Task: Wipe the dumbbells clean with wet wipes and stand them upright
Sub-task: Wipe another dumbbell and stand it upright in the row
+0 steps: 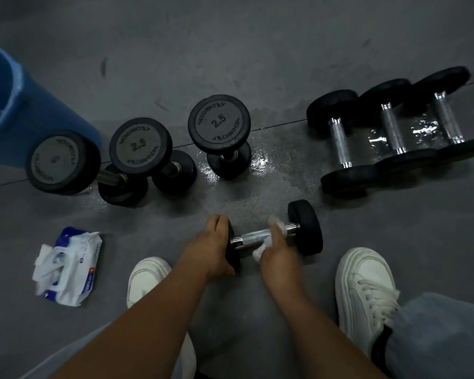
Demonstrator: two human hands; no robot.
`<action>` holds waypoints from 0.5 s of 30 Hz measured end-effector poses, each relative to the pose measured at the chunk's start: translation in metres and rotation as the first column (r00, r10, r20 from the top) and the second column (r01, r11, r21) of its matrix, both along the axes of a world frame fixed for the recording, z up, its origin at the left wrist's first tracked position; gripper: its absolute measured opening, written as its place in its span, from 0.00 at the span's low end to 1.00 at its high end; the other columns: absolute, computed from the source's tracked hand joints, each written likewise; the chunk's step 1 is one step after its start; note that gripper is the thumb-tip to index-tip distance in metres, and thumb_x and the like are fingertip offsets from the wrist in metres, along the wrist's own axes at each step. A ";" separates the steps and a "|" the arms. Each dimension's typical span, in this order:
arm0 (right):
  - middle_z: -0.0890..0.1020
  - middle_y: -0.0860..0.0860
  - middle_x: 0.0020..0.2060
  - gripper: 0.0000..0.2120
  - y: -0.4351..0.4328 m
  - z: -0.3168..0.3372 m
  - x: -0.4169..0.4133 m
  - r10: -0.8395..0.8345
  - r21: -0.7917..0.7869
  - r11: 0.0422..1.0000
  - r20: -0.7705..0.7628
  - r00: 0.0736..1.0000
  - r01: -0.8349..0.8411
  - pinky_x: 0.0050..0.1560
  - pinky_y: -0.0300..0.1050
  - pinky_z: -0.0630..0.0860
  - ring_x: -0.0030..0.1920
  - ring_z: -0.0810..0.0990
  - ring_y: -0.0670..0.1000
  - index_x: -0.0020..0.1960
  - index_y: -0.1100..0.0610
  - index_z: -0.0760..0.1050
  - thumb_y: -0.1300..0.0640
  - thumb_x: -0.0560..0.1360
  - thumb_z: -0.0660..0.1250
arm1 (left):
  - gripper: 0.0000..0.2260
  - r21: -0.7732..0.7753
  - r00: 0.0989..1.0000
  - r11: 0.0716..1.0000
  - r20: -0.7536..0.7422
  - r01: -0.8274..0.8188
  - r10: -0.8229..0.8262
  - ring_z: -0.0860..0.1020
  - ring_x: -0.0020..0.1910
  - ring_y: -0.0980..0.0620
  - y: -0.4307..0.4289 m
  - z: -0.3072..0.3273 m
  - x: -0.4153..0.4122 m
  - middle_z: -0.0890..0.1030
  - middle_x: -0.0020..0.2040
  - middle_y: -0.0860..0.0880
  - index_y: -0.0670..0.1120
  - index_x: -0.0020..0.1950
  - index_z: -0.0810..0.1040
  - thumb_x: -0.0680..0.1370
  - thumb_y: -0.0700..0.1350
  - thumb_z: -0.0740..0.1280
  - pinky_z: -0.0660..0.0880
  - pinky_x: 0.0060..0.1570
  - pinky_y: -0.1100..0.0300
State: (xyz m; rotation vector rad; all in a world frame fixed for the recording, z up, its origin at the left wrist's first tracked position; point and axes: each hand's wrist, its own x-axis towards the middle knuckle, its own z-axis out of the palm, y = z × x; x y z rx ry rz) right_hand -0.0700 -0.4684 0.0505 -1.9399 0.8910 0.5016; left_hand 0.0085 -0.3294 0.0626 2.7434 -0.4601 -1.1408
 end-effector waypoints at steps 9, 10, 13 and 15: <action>0.79 0.57 0.54 0.28 -0.010 -0.006 0.011 -0.074 -0.077 0.995 -0.051 0.996 0.070 0.48 0.43 0.73 0.46 0.77 0.55 0.73 0.48 0.59 0.62 0.76 0.61 | 0.53 -0.017 1.000 1.000 0.001 0.010 -0.010 0.75 0.62 0.43 0.001 0.000 -0.001 0.55 0.75 0.50 0.46 0.78 0.51 0.63 0.50 0.80 0.75 0.53 0.52; 0.79 0.56 0.54 0.29 -0.007 -0.006 0.014 -0.057 -0.067 0.996 -0.095 0.994 0.050 0.48 0.42 0.73 0.47 0.78 0.55 0.73 0.48 0.59 0.62 0.75 0.63 | 0.53 -0.021 1.000 1.000 0.003 0.011 -0.011 0.75 0.63 0.43 0.001 0.000 0.000 0.54 0.76 0.50 0.46 0.78 0.51 0.63 0.51 0.80 0.75 0.54 0.51; 0.79 0.54 0.56 0.24 0.020 0.003 0.012 0.091 0.216 0.973 -0.044 0.995 -0.080 0.48 0.36 0.69 0.50 0.79 0.51 0.71 0.48 0.64 0.63 0.78 0.60 | 0.52 -0.041 1.000 0.999 -0.003 -0.005 0.005 0.75 0.63 0.43 0.001 -0.002 0.000 0.55 0.76 0.50 0.46 0.79 0.51 0.64 0.52 0.79 0.75 0.57 0.51; 0.82 0.54 0.50 0.19 0.015 0.012 0.018 -0.051 0.202 0.979 0.124 0.991 0.025 0.44 0.30 0.72 0.40 0.80 0.41 0.67 0.52 0.70 0.65 0.79 0.56 | 0.52 -0.047 1.000 0.999 -0.005 -0.015 0.015 0.75 0.63 0.43 0.001 -0.003 -0.002 0.54 0.76 0.50 0.46 0.79 0.50 0.64 0.52 0.79 0.75 0.57 0.50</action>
